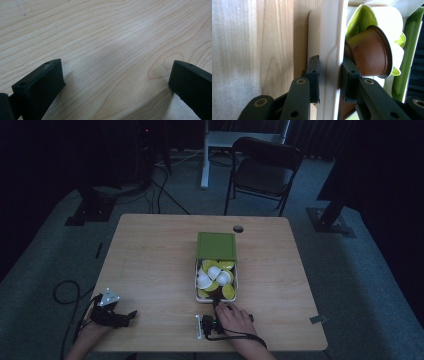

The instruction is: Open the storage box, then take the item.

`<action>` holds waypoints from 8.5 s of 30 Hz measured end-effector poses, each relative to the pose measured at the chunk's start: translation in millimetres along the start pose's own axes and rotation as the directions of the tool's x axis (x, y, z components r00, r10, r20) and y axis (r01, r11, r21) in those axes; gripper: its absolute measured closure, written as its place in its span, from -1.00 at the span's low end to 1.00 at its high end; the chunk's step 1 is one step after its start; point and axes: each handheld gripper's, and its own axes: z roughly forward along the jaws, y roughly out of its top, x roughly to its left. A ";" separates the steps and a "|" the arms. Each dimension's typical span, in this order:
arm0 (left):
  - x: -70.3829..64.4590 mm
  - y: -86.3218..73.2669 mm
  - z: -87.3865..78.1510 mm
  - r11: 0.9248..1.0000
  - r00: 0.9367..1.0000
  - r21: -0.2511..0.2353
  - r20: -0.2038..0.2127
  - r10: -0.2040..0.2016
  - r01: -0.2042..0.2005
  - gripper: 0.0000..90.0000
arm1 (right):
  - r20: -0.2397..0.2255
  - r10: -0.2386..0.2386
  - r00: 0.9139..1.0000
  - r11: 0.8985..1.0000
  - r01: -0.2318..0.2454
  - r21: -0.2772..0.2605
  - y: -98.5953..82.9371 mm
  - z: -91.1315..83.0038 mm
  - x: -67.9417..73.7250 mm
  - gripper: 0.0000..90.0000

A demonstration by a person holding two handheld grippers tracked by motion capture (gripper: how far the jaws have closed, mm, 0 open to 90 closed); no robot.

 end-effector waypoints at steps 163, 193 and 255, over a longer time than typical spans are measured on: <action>0.0 0.0 -0.1 1.000 1.000 0.001 -0.001 0.000 0.000 -1.00 | -0.084 0.989 0.120 0.121 -0.993 0.005 -228.8 -1.5 -31.0 -0.70; -0.2 0.3 0.1 1.000 1.000 0.002 -0.005 -0.001 0.001 -1.00 | -0.010 1.000 0.008 0.010 -0.972 0.237 -257.3 10.1 0.9 -0.72; -39.2 52.5 -6.0 1.000 0.998 -0.012 0.069 0.003 -0.002 -0.99 | -0.044 0.999 0.007 0.020 -0.953 0.301 -256.3 17.3 -0.3 -0.74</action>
